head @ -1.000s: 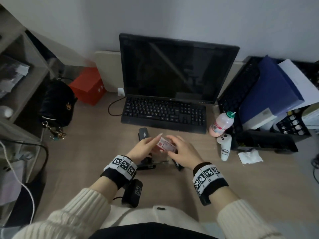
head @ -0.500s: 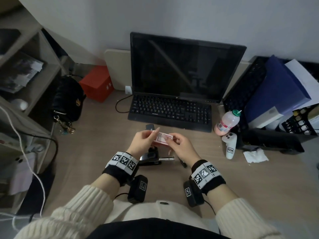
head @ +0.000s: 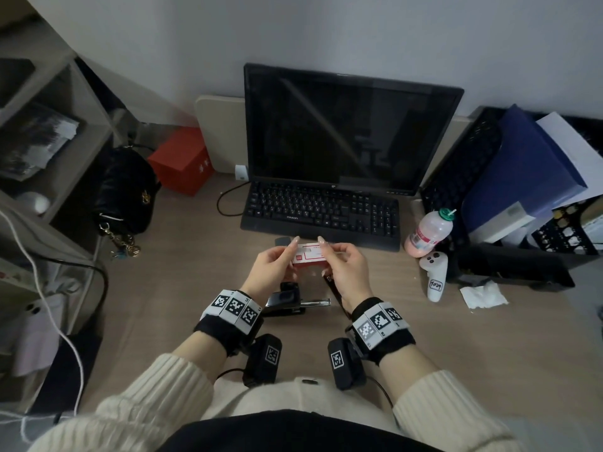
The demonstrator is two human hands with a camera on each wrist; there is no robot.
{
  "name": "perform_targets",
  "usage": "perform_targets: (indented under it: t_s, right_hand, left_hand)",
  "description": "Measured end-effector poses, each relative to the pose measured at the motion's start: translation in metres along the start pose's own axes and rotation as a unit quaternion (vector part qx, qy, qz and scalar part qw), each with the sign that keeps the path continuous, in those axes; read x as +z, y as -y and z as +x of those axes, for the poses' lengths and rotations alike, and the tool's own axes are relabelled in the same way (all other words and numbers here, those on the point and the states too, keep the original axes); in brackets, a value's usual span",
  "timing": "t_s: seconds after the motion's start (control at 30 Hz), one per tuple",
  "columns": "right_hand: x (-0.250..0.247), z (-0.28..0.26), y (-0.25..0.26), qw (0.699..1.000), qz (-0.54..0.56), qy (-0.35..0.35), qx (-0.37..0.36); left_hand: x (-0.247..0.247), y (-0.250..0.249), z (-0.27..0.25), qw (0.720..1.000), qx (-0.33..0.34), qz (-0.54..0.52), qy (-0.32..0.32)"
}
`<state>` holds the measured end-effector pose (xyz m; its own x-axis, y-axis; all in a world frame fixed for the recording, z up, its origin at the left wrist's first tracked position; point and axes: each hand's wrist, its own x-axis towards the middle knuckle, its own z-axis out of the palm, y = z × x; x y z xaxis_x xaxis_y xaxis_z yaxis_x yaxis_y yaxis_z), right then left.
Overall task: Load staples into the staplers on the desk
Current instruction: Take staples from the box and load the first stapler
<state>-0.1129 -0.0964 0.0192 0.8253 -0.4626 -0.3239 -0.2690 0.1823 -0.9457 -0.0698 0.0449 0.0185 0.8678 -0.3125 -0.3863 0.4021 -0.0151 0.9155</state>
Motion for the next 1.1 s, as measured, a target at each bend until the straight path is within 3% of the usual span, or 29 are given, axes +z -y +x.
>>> perform_targets:
  t_s: [0.83,1.1]
  right_hand:
    - [-0.001,-0.011,0.009,0.995,-0.052,-0.044,-0.075]
    - [-0.005,-0.007,0.013,0.994,-0.083,-0.009,-0.078]
  left_hand:
    - [-0.009,-0.014,-0.013,0.998,-0.012,0.001,0.066]
    - [-0.011,-0.015,-0.011,0.998,-0.028,0.009,0.058]
